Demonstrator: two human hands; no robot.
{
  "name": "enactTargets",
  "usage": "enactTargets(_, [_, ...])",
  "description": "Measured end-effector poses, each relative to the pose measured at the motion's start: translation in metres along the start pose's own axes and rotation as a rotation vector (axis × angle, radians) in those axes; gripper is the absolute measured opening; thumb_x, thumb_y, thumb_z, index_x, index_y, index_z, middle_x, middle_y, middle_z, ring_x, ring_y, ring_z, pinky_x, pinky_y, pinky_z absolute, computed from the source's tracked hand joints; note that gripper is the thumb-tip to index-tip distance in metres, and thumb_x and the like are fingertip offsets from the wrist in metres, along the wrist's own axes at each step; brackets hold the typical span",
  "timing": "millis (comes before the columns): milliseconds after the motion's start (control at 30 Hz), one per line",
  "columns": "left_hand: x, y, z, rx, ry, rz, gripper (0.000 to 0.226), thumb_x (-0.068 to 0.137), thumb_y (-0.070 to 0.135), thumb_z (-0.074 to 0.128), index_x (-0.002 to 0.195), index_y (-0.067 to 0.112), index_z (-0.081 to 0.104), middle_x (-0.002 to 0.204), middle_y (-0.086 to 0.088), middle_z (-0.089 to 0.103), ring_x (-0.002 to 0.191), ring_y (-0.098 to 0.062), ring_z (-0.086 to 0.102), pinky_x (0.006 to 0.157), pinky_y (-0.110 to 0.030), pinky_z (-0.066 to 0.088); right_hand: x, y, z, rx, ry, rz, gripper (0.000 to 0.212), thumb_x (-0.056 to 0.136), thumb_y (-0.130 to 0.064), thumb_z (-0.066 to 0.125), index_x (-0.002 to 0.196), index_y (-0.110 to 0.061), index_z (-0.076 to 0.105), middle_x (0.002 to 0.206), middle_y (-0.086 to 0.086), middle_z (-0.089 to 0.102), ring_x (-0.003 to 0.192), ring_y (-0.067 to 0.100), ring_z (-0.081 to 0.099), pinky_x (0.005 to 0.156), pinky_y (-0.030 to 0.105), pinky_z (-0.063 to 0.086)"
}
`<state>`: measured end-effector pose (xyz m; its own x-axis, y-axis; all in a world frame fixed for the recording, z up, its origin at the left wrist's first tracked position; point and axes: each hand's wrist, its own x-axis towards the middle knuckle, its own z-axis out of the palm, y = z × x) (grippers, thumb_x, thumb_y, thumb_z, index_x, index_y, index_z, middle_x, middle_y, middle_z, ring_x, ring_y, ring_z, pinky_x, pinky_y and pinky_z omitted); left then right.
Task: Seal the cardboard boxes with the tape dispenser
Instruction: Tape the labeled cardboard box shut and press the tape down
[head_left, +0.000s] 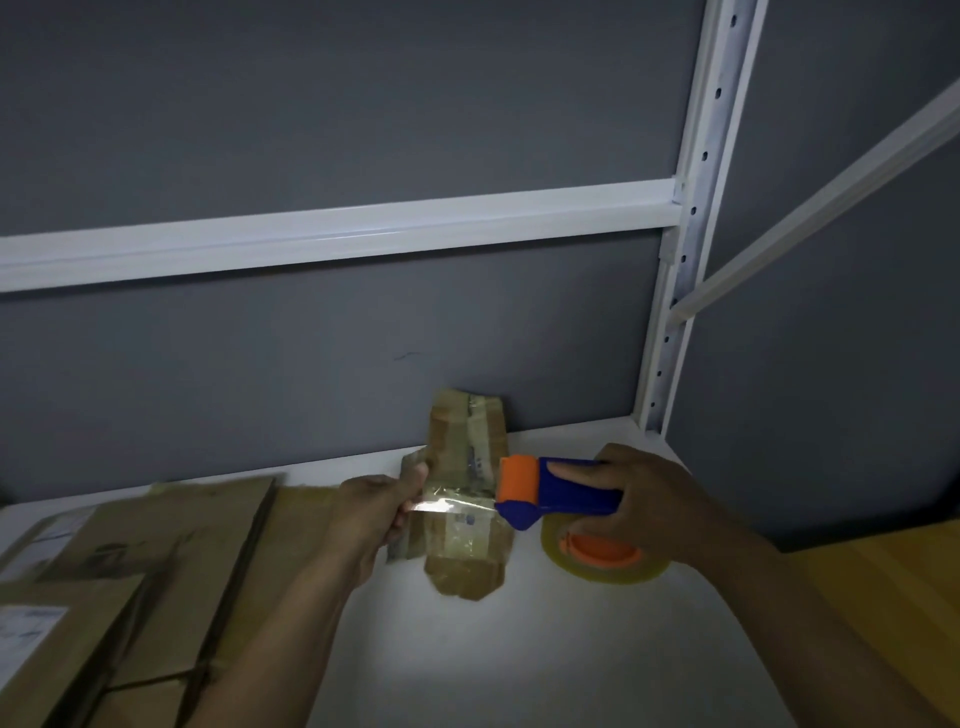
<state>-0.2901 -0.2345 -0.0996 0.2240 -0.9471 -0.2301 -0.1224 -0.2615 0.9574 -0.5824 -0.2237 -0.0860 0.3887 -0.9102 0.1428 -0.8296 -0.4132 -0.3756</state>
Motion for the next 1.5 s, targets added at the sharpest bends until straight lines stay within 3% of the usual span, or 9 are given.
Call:
enactTargets(233, [0.003,-0.018,-0.020,0.158,-0.037,-0.030,0.054,0.087,0.059,0.054,0.071,0.008,0.062,0.063,-0.008,0.062,0.059,-0.016,0.054,0.062,-0.030,0.049,0.019,-0.026,0.005,-0.085,-0.005,-0.062,0.080,0.080,-0.051,0.068,0.147,-0.037,0.026,0.127,-0.011,0.045,0.116,0.008,0.044,0.084,0.013,0.041])
enactTargets(333, [0.005,-0.024,-0.017,0.476,0.175,0.200,0.055,0.092,0.058,0.048,0.117,0.011,0.061,0.108,-0.012,0.069,0.093,-0.019,0.066,0.083,-0.032,0.052,0.022,-0.027,0.004,-0.125,-0.016,-0.064,0.081,0.080,-0.054,0.067,0.147,-0.036,0.026,0.130,-0.010,0.045,0.118,0.009,0.044,0.087,0.014,0.043])
enactTargets(500, [-0.002,-0.032,-0.008,0.547,-0.215,0.694,0.078,0.084,0.078,0.030,0.150,0.037,0.020,0.159,0.017,0.016,0.145,0.004,0.009,0.115,-0.019,0.015,0.023,-0.028,0.003,-0.114,-0.032,-0.067,0.080,0.081,-0.052,0.067,0.147,-0.036,0.025,0.130,-0.010,0.045,0.118,0.010,0.044,0.087,0.015,0.044])
enactTargets(667, [0.009,-0.033,-0.014,1.171,-0.109,0.868,0.092,0.081,0.081,0.023,0.154,0.027,0.010,0.157,0.013,-0.003,0.147,-0.005,-0.009,0.113,-0.016,-0.015,0.024,-0.025,0.004,-0.120,-0.044,-0.090,0.080,0.082,-0.052,0.066,0.148,-0.038,0.024,0.130,-0.009,0.044,0.119,0.010,0.044,0.084,0.013,0.041])
enactTargets(767, [0.010,-0.025,-0.004,1.367,-0.079,1.030,0.088,0.086,0.076,0.022,0.147,0.015,0.035,0.152,0.000,0.031,0.143,-0.019,0.025,0.120,-0.035,0.012,0.025,-0.023,0.006,-0.123,-0.025,-0.121,0.078,0.083,-0.051,0.065,0.148,-0.037,0.024,0.129,-0.007,0.044,0.118,0.009,0.044,0.080,0.011,0.035])
enactTargets(833, [0.010,-0.028,0.004,1.342,-0.086,1.051,0.090,0.083,0.077,0.029,0.146,0.012,0.035,0.149,0.001,0.035,0.136,-0.017,0.034,0.114,-0.034,0.032,0.024,-0.020,0.007,-0.121,-0.015,-0.115,0.076,0.083,-0.052,0.065,0.147,-0.040,0.025,0.125,-0.008,0.044,0.115,0.009,0.045,0.077,0.011,0.034])
enactTargets(1200, [0.013,-0.036,0.005,1.302,-0.083,1.020,0.094,0.078,0.076,0.040,0.146,0.012,0.037,0.146,-0.006,0.047,0.131,-0.026,0.049,0.113,-0.041,0.032,-0.016,0.025,-0.017,-0.122,-0.130,0.029,0.069,0.083,-0.052,0.064,0.140,-0.050,0.024,0.120,-0.008,0.045,0.102,0.006,0.045,0.079,0.014,0.037])
enactTargets(1400, [0.012,-0.035,0.009,1.277,-0.106,0.956,0.099,0.076,0.081,0.037,0.150,0.015,0.032,0.152,-0.006,0.039,0.138,-0.024,0.038,0.113,-0.049,0.031,-0.008,0.014,0.015,-0.327,0.167,-0.238,0.058,0.065,-0.059,0.070,0.114,-0.029,0.064,0.077,0.000,0.059,0.059,0.015,0.060,0.054,0.019,0.033])
enactTargets(1500, [0.012,-0.035,0.010,1.271,-0.100,0.950,0.098,0.075,0.078,0.040,0.151,0.015,0.030,0.153,-0.005,0.037,0.140,-0.024,0.036,0.114,-0.047,0.027,0.000,-0.005,0.017,-0.352,0.147,-0.195,0.057,0.073,-0.049,0.076,0.124,-0.027,0.061,0.092,0.004,0.059,0.079,0.021,0.062,0.066,0.024,0.034])
